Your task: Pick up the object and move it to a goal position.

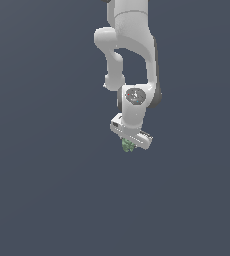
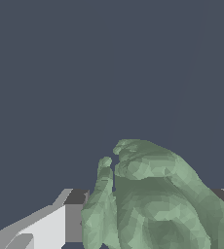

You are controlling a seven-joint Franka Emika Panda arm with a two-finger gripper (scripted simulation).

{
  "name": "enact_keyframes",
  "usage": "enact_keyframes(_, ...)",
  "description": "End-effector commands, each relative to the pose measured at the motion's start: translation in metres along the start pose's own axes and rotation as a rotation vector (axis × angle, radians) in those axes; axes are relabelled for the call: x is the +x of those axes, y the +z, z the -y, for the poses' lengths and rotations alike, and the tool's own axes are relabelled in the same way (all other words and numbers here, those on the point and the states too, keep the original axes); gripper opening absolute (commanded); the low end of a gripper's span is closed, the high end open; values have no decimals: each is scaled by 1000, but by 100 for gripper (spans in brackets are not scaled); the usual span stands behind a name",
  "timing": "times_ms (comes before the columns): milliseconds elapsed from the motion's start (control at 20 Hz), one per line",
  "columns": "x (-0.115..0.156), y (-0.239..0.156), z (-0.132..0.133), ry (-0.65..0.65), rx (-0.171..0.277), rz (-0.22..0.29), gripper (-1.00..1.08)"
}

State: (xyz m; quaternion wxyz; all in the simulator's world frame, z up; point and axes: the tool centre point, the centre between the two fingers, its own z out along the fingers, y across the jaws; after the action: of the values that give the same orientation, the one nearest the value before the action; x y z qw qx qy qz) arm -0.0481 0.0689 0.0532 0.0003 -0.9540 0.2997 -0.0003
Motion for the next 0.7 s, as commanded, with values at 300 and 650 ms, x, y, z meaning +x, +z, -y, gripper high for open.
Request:
enact_keyframes(300,0,1,-1,1,-1,0,-100)
enact_keyframes(650,6,-2,3,0,1,-1,-100)
